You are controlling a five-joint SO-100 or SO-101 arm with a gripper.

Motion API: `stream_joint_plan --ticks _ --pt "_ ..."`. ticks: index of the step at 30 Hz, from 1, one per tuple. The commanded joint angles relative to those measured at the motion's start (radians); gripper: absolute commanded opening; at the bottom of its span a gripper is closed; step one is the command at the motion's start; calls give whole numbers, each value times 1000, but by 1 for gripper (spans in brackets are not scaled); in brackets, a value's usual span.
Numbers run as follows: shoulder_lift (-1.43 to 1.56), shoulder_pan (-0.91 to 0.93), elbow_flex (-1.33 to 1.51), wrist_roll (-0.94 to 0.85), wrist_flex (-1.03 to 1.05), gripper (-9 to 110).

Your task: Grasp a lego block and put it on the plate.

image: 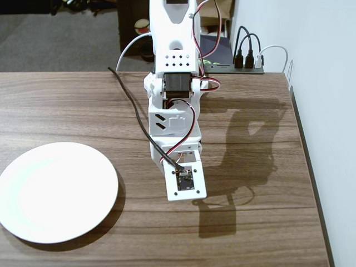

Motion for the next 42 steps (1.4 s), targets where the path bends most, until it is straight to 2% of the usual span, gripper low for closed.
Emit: stream_joint_plan --ticks 1,10,23,33,42 --pt "61 -2 8 11 5 6" --pt "347 -6 140 67 54 6" --pt "658 67 147 213 224 6" --pt "706 241 71 252 267 6" --pt "632 385 -49 250 222 6"
